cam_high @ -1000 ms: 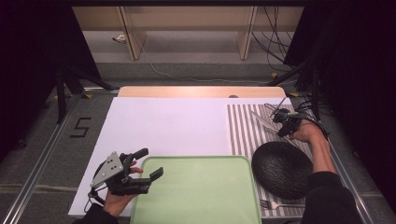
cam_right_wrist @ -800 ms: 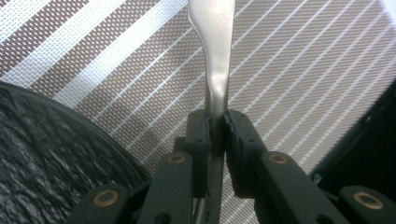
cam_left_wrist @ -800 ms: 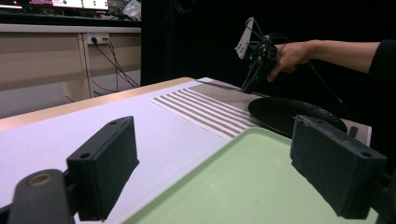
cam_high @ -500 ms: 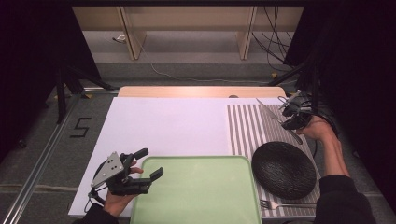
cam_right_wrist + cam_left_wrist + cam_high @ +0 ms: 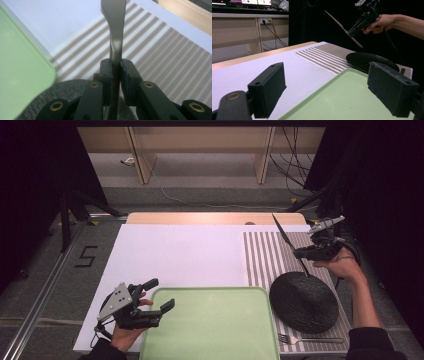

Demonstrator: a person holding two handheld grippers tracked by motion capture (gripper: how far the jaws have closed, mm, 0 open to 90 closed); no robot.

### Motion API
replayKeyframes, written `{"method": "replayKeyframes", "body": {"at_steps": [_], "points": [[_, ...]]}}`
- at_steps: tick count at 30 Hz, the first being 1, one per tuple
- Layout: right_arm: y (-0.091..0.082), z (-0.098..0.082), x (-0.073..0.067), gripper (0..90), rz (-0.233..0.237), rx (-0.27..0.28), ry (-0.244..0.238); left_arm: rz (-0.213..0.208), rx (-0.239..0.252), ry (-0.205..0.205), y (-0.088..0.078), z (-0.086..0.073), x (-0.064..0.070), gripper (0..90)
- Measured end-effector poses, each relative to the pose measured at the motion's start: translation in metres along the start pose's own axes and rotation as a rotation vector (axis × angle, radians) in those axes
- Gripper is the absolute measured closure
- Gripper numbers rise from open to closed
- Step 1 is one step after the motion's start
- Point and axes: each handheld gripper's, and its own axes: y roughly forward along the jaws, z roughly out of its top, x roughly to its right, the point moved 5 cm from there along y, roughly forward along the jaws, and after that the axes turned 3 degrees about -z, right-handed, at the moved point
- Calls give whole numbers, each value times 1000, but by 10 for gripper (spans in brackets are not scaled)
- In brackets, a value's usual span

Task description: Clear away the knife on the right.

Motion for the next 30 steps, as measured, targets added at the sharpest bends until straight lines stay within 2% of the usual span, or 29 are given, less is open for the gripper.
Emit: {"method": "replayKeyframes", "body": {"at_steps": [1,3,4,5,6,8,9,13,14,15,17,20,30], "points": [[0,0,0,805,0,0,0,0,-1,0,0,0,0,144],[-2,-3,-10,806,25,46,32,1,1,1,0,0,0,144],[-2,-3,-10,806,25,46,32,1,0,2,0,0,0,144],[-2,-4,-15,806,37,66,62,1,0,2,0,0,0,144],[-2,-4,-15,806,37,66,62,1,1,0,0,0,0,144],[-4,-5,-21,806,50,87,103,3,-2,3,0,0,0,144],[-5,-7,-29,806,76,126,97,4,-1,3,0,0,0,144],[-11,-10,-44,806,114,180,109,4,-1,4,0,0,0,144],[-11,-10,-44,806,114,180,109,4,-1,4,0,0,0,144],[-15,-9,-52,806,128,194,110,3,-1,6,0,0,0,144],[-17,-9,-54,806,133,199,112,3,-1,7,0,0,0,144],[-21,-9,-62,805,150,227,137,3,0,5,0,0,0,144],[-29,-13,-94,805,186,252,159,1,4,7,-1,1,1,144]]}}
